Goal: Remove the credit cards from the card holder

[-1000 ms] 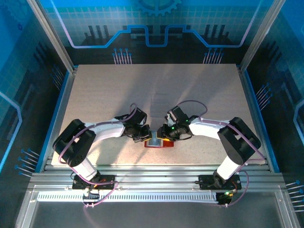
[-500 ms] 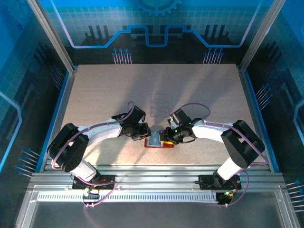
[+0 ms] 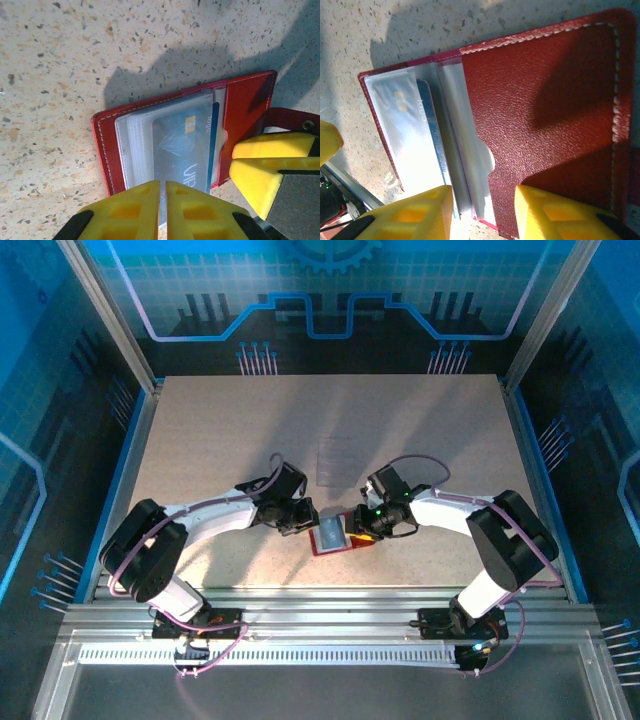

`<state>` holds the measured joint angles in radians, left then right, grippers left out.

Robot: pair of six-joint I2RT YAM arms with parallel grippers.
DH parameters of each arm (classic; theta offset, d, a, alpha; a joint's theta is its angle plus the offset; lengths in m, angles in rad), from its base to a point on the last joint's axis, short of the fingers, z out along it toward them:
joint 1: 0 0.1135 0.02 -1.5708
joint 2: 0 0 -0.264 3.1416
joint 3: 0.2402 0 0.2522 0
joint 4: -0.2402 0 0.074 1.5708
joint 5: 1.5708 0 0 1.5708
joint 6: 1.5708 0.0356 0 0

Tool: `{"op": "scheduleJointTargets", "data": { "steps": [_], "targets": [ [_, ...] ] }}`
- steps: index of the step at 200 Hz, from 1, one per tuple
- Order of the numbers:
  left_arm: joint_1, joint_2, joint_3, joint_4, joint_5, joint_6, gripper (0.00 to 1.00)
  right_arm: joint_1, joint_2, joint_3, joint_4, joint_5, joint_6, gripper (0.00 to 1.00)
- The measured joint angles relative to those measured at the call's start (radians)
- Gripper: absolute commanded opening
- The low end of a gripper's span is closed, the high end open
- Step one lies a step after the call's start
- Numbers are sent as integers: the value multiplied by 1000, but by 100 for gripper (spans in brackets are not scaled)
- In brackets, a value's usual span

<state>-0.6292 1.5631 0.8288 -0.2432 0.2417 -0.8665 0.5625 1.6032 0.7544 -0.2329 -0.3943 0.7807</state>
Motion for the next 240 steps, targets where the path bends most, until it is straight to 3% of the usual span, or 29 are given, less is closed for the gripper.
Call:
{"op": "scheduleJointTargets", "data": {
  "steps": [141,240],
  "targets": [
    [-29,41,-9,32,4,-26,9,32,-64,-4,52,-42,66,37],
    [-29,61,-16,39,9,-26,9,33,69,-5,243,-172,136,37]
  ]
}}
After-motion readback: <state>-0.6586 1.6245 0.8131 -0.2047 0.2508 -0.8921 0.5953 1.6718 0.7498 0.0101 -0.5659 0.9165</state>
